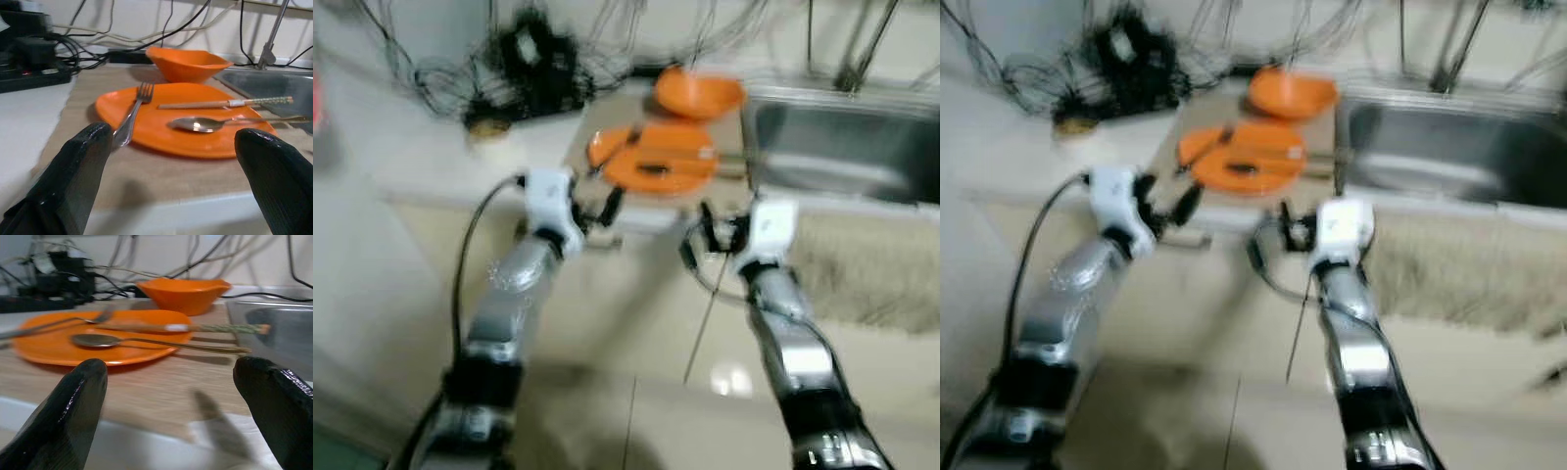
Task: Kitchen organization
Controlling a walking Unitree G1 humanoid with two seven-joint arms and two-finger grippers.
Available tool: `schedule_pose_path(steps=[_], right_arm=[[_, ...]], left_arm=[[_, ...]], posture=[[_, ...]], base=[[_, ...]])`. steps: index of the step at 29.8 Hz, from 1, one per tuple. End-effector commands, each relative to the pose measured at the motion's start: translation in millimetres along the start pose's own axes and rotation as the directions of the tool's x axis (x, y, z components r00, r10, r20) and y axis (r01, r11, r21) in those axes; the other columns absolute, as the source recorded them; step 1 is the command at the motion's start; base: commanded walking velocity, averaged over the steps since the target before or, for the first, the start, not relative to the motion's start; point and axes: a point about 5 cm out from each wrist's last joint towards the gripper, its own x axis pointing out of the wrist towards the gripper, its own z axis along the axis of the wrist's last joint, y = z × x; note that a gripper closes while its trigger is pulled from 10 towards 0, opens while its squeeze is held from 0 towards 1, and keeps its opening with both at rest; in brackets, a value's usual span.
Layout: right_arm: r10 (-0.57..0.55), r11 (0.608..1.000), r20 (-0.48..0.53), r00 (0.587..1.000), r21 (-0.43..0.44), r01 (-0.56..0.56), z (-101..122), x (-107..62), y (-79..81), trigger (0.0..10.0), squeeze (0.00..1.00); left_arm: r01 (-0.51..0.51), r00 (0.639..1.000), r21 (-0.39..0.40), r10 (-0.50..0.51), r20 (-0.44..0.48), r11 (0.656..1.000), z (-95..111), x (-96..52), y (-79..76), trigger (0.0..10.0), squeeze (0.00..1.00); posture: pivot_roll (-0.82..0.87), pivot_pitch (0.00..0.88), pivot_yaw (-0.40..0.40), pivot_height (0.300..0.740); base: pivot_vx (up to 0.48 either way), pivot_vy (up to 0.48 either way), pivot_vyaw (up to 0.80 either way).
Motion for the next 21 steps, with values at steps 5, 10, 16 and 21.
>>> schedule_pose_path(steps=[5,10,16,21], right_arm=[[-0.005,0.999,-0.012,1.000,-0.032,0.005,-2.0,-1.3,-7.9,10.0,0.00],[0.001,1.000,-0.015,1.000,-0.030,-0.002,-3.2,-1.5,-7.4,10.0,0.00],[0.005,1.000,-0.016,1.000,-0.029,-0.006,-3.6,-2.2,-6.7,10.0,0.00],[0.005,1.000,-0.023,1.000,-0.028,-0.006,-5.4,-3.6,-6.7,10.0,0.00]], left_arm=[[0.029,1.000,0.010,-0.029,0.005,1.000,2.4,3.6,-9.8,10.0,0.00],[0.001,1.000,0.020,-0.002,0.013,1.000,3.5,2.9,-6.0,10.0,0.00],[-0.018,1.000,0.008,0.018,0.013,1.000,3.7,2.9,-6.1,10.0,0.00],[-0.047,0.999,-0.021,0.047,0.010,0.999,2.8,3.3,-6.0,10.0,0.00]], posture=[[-0.01,0.000,0.017,0.732],[-0.01,0.000,0.013,0.732],[-0.01,0.000,0.012,0.732],[-0.01,0.000,0.010,0.732]], base=[[0.000,0.000,0.00],[0.000,0.000,0.00],[0.000,-0.462,0.00],[0.000,-0.449,0.00]])
